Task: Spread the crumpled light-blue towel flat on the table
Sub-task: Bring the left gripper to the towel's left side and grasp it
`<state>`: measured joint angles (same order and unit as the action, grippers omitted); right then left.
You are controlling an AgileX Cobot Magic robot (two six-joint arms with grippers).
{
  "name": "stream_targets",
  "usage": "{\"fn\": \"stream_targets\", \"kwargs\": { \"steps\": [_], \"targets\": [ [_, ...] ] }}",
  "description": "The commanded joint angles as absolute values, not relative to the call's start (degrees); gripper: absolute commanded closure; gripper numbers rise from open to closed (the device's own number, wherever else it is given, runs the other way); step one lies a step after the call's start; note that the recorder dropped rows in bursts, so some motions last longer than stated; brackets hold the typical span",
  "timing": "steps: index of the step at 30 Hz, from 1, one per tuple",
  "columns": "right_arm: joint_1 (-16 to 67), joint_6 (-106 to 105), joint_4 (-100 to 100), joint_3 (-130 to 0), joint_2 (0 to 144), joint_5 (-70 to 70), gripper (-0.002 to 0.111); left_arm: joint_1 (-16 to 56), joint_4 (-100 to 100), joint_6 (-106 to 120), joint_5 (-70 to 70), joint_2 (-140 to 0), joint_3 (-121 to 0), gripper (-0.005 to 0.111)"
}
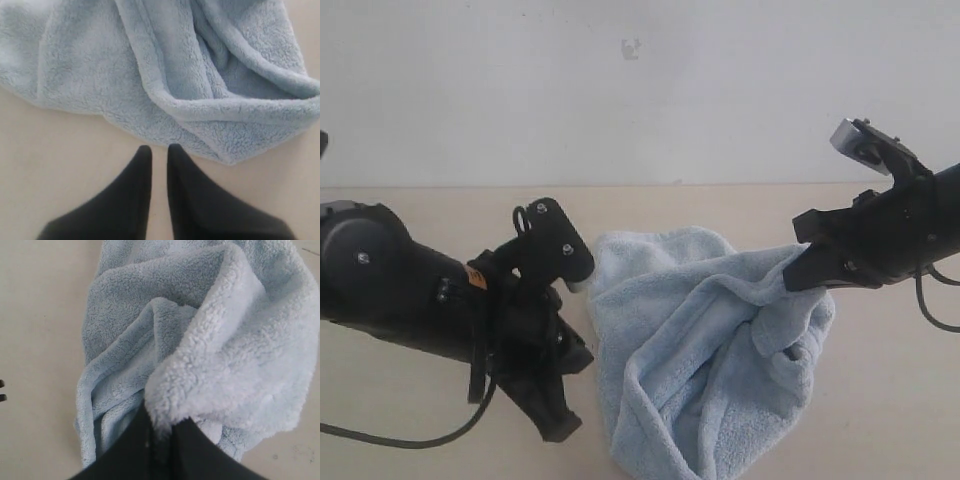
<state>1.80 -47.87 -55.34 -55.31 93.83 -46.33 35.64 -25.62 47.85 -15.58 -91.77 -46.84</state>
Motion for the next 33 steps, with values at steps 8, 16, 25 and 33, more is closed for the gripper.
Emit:
{"fn": "stream_targets", "kwargs": {
  "steps": [8, 16, 25, 33],
  "targets": [
    [1.8, -48.5, -54.9, -55.3, 93.2, -46.7, 0.107, 36.0, -41.8, 48.4, -15.1, -101.2, -50.1, 0.045],
    [1.8, -48.3, -54.9, -55.3, 93.2, -46.5, 0.107, 36.0, -59.4, 48.4, -18.3, -105.5, -54.3, 0.042],
    [1.8, -48.3, -54.9, -55.3, 93.2, -46.7, 0.107, 36.0, -56.7, 49.0, -18.3, -110.8, -56.2, 0.054],
    [1.8, -48.4, -53.5, -55.3, 93.2, -49.0, 0.107, 35.9, -45.0, 47.1, -20.9, -104.6, -56.2, 0.103]
  ]
}}
